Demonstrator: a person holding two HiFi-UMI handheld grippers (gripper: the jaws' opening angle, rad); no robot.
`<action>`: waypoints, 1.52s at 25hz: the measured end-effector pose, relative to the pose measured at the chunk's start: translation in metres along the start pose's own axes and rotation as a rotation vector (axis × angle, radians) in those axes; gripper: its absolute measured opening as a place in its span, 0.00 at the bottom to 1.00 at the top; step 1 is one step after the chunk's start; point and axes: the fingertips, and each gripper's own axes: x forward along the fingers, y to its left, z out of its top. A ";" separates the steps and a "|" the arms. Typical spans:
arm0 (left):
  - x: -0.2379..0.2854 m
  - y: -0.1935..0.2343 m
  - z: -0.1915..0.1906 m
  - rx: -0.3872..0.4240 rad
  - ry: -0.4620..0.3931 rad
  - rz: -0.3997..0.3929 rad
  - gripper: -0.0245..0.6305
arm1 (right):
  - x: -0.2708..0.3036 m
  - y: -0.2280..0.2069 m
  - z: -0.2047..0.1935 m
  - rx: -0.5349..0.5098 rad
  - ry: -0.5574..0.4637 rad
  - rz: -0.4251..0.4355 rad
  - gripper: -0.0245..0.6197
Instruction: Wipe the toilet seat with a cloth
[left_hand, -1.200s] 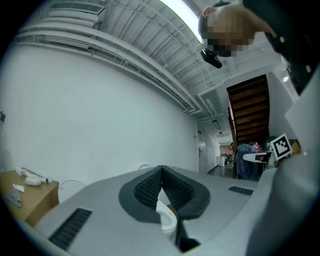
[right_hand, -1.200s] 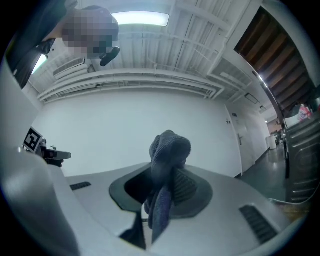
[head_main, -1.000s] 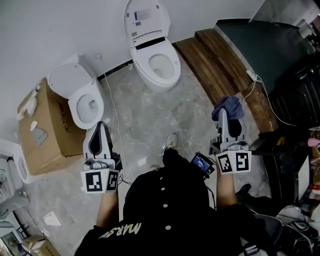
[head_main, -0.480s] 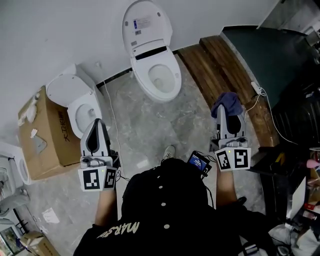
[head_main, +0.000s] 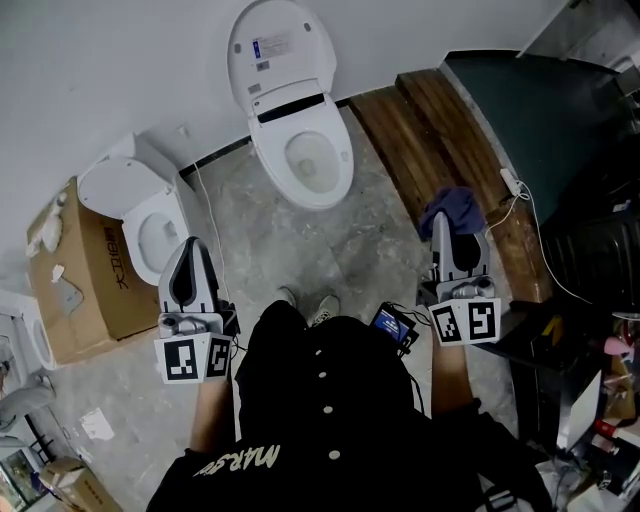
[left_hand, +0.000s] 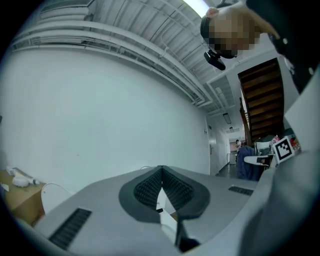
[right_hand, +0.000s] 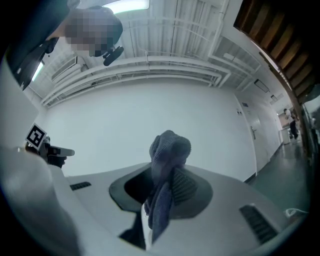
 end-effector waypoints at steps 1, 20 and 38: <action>0.005 0.001 -0.003 -0.003 0.008 0.001 0.05 | 0.004 -0.002 -0.002 0.003 0.003 -0.002 0.17; 0.209 0.054 -0.011 -0.052 -0.019 -0.130 0.05 | 0.153 -0.029 -0.015 -0.055 0.033 -0.099 0.17; 0.312 0.120 -0.045 -0.098 0.079 -0.170 0.05 | 0.308 -0.003 -0.064 -0.167 0.164 -0.037 0.17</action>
